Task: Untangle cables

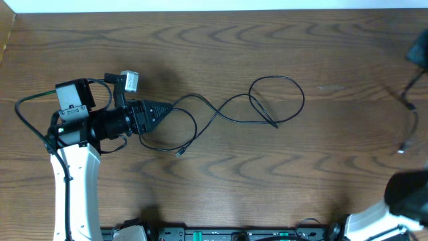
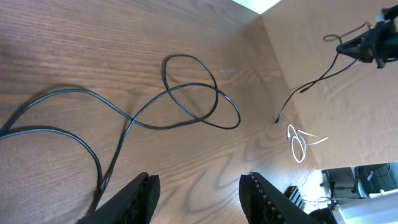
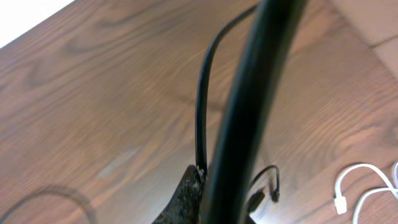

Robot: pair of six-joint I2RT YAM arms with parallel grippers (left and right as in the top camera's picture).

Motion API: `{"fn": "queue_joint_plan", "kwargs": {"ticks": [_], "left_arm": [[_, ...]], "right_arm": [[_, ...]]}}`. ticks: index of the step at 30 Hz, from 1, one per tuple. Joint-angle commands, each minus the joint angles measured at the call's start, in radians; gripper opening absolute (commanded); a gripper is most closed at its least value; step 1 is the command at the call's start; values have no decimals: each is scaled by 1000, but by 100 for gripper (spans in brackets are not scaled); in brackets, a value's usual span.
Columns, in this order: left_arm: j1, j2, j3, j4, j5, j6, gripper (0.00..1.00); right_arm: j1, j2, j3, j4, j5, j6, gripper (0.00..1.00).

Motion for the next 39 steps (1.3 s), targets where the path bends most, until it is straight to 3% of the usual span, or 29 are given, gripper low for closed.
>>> {"fn": "queue_joint_plan", "kwargs": {"ticks": [1,7,20,27,39], "left_arm": [[-4,-16,2,-9,14,14,47],[-39,-25,2,-3,14,14,47],[-235,-36,2,75,13,14,47],[-314,-36,2,124,13,14,47],[-335,-36,2,128,13,13,47]], "right_arm": [[-88,105,185,-58,6,-21,1],[-219,239,420,-146,-10,7,1],[-459,275,468,-108,-55,69,1],[-453,359,468,-95,-84,69,1],[-448,462,468,-87,-57,46,1]]}}
